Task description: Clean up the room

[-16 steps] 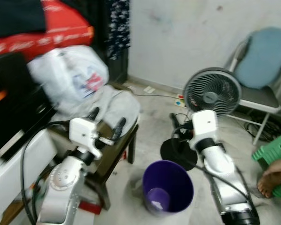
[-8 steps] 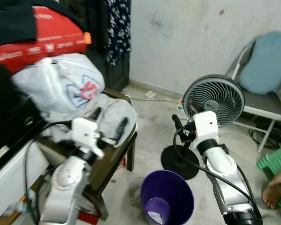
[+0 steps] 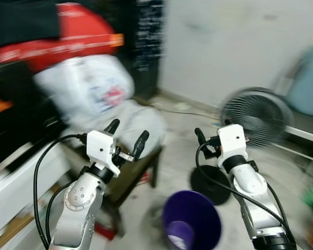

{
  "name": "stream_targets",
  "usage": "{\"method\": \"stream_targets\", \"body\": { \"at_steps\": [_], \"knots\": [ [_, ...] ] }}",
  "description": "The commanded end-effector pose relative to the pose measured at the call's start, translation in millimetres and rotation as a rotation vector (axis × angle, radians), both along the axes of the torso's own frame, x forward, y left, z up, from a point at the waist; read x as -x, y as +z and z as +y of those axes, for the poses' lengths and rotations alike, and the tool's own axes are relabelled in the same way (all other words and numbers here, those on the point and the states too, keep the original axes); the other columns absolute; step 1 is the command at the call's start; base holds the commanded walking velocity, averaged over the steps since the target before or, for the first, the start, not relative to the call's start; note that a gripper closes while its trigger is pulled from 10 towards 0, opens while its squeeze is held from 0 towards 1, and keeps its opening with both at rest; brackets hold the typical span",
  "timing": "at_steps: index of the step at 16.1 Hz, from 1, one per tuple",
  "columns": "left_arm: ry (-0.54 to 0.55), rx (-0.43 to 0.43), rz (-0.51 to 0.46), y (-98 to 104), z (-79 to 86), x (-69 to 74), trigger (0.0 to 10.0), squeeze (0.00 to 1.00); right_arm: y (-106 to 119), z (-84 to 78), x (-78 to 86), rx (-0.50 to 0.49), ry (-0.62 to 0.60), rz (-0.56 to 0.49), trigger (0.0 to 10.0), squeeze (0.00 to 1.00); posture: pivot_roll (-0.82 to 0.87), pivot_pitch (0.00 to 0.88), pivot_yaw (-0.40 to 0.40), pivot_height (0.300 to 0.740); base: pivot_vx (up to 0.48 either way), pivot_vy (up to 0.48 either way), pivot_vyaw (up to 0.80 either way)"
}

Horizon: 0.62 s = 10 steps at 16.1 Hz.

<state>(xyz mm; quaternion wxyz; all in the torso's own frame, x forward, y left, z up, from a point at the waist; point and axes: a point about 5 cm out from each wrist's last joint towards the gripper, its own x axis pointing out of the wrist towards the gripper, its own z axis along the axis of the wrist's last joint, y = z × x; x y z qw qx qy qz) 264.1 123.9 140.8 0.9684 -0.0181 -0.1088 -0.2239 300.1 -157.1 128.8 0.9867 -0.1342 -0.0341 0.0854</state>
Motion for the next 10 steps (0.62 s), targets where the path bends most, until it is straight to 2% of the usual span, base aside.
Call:
{"method": "stream_targets", "body": {
  "at_steps": [1,3,6,10],
  "knots": [
    [-0.005,-0.022,0.011,-3.1,-1.6,0.2,10.0,0.00,0.9,0.4,-0.4,0.000,0.010,-0.002,10.0,0.00,-0.05,0.000,-0.047,0.740,0.000,0.000,0.80],
    [-0.004,-0.033,0.017,-4.6,-1.8,-0.3,10.0,0.00,0.8,0.5,-0.3,0.000,0.012,-0.002,10.0,0.00,-0.05,0.000,-0.047,0.740,0.000,0.000,0.56],
    [0.030,-0.066,0.046,-9.3,0.0,-3.3,10.0,0.00,0.0,0.3,-0.1,-0.009,0.010,0.001,10.0,0.00,-0.05,0.000,-0.048,0.740,0.000,0.000,0.00],
    [0.045,-0.063,0.054,-9.8,0.9,-5.0,10.0,0.00,0.9,0.0,-1.5,-0.011,0.007,0.002,10.0,0.00,-0.04,0.000,-0.050,0.740,0.000,0.000,0.00]
  ]
}}
